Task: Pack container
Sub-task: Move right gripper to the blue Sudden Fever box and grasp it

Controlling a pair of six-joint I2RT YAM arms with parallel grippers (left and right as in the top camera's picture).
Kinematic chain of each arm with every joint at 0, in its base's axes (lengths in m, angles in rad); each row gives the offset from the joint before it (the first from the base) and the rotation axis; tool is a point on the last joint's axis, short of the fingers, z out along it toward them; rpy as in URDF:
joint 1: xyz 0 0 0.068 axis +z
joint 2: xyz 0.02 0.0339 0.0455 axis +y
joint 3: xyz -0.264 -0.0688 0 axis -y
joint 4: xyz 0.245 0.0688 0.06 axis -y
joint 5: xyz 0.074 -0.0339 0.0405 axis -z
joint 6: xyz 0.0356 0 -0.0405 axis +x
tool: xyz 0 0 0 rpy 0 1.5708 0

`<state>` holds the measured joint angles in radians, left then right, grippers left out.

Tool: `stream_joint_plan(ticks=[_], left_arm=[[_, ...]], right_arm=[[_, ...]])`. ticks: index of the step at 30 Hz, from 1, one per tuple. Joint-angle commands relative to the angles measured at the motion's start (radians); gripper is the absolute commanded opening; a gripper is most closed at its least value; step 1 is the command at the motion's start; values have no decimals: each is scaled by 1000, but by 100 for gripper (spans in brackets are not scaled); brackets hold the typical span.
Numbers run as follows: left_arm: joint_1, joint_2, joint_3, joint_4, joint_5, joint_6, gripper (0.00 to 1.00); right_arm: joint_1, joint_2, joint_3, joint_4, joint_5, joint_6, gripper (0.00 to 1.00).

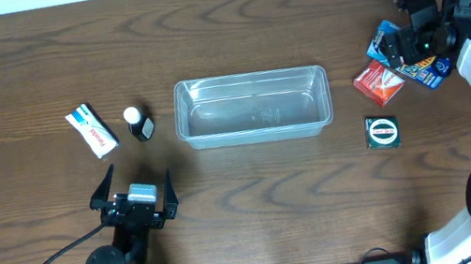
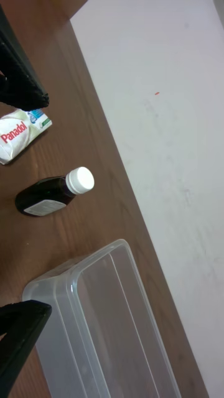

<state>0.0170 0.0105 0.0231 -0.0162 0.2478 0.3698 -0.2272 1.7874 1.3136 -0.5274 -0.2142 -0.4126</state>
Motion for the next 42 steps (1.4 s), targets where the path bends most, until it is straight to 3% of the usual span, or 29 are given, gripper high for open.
stream_joint_plan(ticks=[1,8,13,15,19,26,31,42], left_arm=[[4,-6,-19,-32,6,-2,98],[4,-6,-19,-32,6,-2,98],[4,-6,-19,-32,6,-2,98],[4,-6,-19,-32,6,-2,98],[4,-6,-19,-32,6,-2,98],[4,-6,-19,-32,6,-2,98],[4,-6,-19,-32,6,-2,98],[4,-6,-19,-32,6,-2,98]], right_arm=[[-22,34,20,0,50,-53,85],[-51,64,19,-1,68,-36,71],[-53,64,19,-5,68,-36,69],[-53,64,19,-7,68,-36,60],[-53,64,19,-7,66,-29,33],[-53,64,19,-8,45,-25,19],[-53,64,19,-7,45,-10,1],[-51,-8,45,27,39,-16,1]])
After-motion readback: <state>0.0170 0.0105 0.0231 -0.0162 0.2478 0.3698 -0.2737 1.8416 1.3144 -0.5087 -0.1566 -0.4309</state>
